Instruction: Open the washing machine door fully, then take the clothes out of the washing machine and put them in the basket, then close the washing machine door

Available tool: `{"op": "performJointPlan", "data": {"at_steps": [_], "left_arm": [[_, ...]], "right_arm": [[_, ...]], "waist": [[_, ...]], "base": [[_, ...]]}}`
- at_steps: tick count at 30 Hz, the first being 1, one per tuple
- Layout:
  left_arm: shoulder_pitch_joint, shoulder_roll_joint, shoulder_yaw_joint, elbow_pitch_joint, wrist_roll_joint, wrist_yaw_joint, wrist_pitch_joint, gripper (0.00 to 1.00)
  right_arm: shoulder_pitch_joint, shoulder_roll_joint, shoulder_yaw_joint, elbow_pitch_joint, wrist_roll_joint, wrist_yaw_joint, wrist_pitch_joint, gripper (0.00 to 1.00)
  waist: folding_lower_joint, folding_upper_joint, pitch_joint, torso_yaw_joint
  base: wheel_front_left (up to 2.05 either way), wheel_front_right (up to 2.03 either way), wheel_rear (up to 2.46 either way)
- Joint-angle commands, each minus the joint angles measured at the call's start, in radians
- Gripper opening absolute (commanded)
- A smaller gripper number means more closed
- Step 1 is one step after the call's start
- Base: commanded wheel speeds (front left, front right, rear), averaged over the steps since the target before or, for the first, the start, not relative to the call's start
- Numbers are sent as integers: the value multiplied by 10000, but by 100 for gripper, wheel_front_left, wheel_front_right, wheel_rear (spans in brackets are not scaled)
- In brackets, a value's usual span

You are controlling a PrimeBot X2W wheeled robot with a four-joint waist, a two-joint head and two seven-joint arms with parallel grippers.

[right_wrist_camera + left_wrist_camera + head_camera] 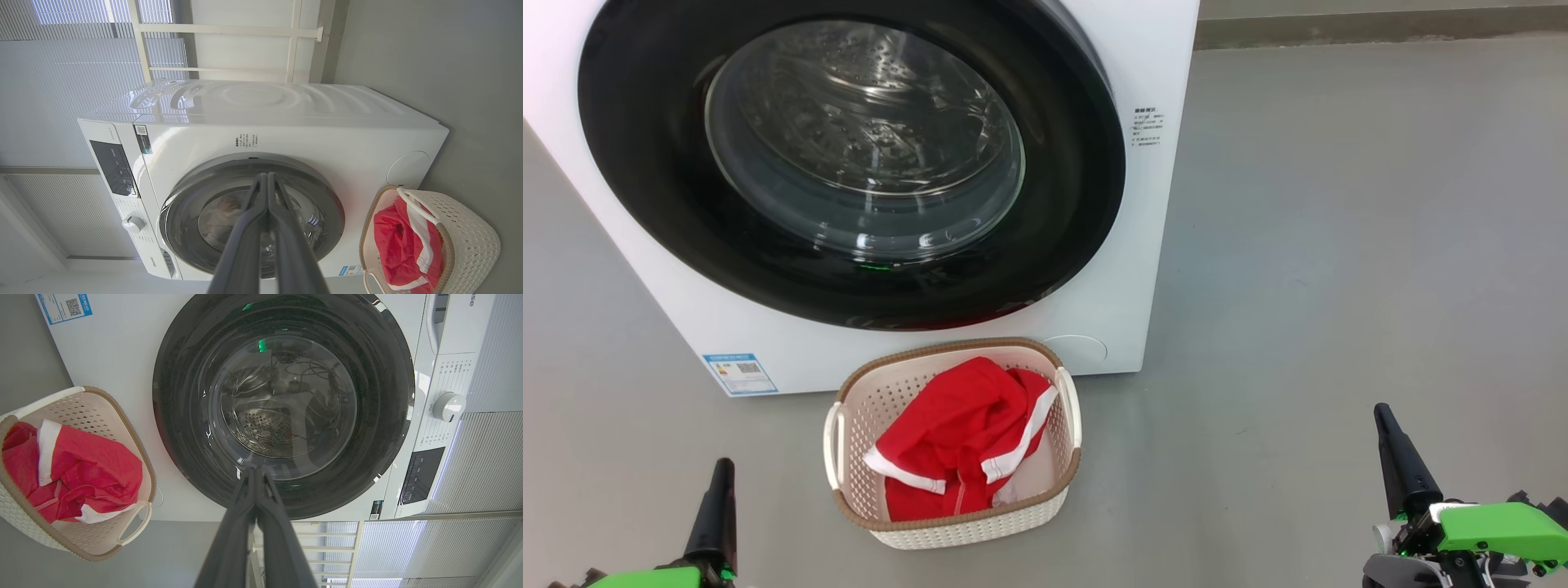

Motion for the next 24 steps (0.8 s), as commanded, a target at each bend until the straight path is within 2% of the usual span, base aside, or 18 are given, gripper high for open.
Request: {"op": "performJointPlan", "data": {"at_steps": [1, 24], "left_arm": [[-383, 168, 344, -193, -14, -117, 63, 0], [-383, 162, 352, -193, -8, -117, 70, 0]], "right_arm": [[-97, 2, 150, -289, 21, 16, 85, 0], [-100, 23, 119, -287, -4, 16, 110, 0]], "waist": [[0, 0, 0, 0], [0, 0, 0, 0]], "base": [[0, 0, 0], [0, 0, 0]]}}
